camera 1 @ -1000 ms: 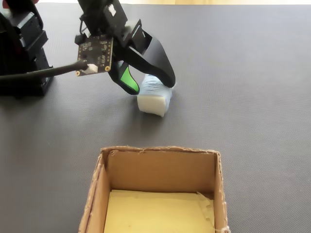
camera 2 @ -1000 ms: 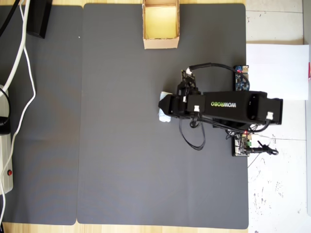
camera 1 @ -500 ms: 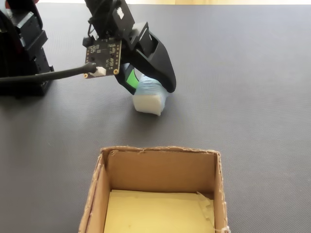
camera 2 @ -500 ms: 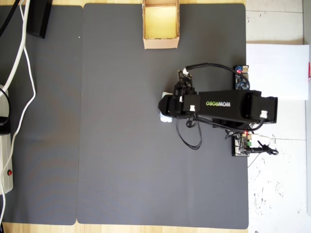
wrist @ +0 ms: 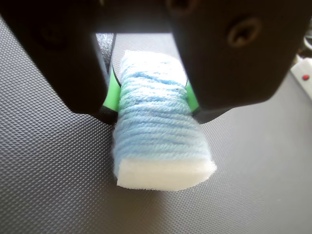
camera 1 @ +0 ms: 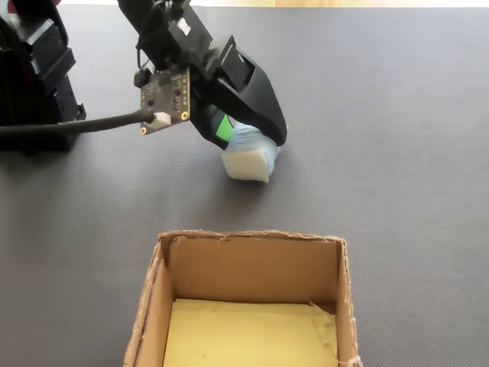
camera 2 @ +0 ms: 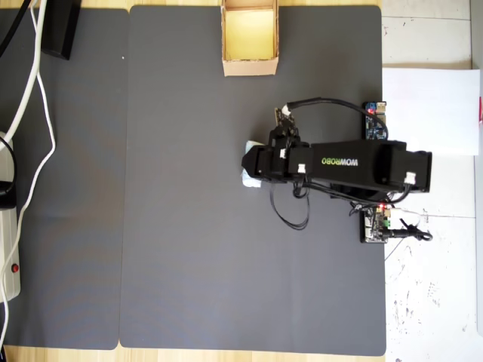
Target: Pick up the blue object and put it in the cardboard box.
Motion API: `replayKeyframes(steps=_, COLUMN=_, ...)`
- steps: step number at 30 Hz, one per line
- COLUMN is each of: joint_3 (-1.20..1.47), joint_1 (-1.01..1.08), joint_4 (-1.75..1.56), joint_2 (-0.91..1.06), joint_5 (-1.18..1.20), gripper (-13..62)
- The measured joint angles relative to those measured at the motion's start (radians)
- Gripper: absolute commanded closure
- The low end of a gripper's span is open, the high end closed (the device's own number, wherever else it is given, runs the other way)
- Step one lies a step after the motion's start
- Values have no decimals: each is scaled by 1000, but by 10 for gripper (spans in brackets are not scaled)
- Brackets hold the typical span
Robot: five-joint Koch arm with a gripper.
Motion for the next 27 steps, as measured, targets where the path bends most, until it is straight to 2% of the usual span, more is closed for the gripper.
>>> replayKeyframes(steps=6, joint_3=92, joint_1=3, joint_4=-94, joint_2=121, joint_5=0, gripper=403)
replayKeyframes(steps=10, joint_3=187, joint_1=3, joint_4=-201, joint_2=278, joint_5=6, gripper=403)
replayKeyframes(steps=19, joint_3=275, joint_1=51, joint_4=-219, joint_2=526, joint_5=9, gripper=403)
replayKeyframes(steps=27, joint_3=275, joint_1=160, joint_4=-219, joint_2=557, joint_5=5, gripper=403)
